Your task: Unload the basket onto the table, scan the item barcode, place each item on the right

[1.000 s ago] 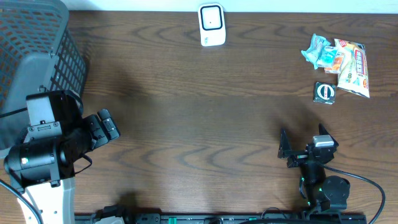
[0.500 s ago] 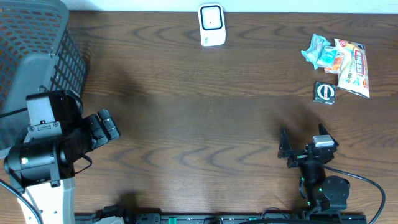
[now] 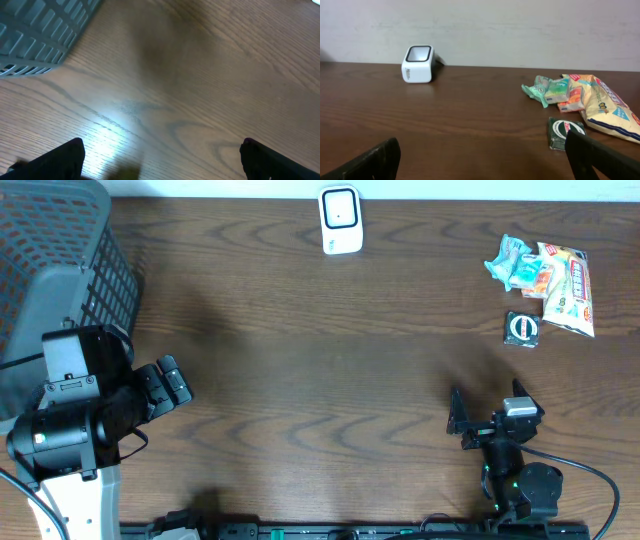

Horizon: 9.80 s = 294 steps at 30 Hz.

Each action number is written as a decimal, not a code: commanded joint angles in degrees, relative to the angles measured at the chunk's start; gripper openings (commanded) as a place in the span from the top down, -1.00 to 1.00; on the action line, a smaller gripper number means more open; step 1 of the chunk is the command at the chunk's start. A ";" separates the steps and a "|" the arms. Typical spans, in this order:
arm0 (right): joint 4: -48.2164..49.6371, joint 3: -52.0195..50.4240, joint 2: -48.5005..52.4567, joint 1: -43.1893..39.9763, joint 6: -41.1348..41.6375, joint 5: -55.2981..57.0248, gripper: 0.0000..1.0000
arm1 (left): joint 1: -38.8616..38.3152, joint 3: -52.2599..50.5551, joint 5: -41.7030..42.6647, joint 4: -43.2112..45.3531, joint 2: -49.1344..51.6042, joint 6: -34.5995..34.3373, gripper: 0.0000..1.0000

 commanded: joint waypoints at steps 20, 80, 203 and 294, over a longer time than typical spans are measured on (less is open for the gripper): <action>-0.35 -0.09 -0.39 0.20 0.81 0.63 -0.99 | 0.31 -0.13 -0.94 -0.02 0.00 -0.52 -0.95; -0.35 -0.09 -0.37 0.20 0.81 0.63 -0.99 | 0.31 -0.13 -0.94 -0.02 0.00 -0.50 -0.95; -0.35 -0.09 -0.37 0.20 0.81 0.63 -0.98 | -3.72 -0.13 -0.96 -0.02 -1.49 -0.52 -0.95; -0.35 -0.09 -0.37 0.20 0.81 0.63 -0.99 | -6.95 -29.16 7.28 23.04 -33.53 11.78 -0.95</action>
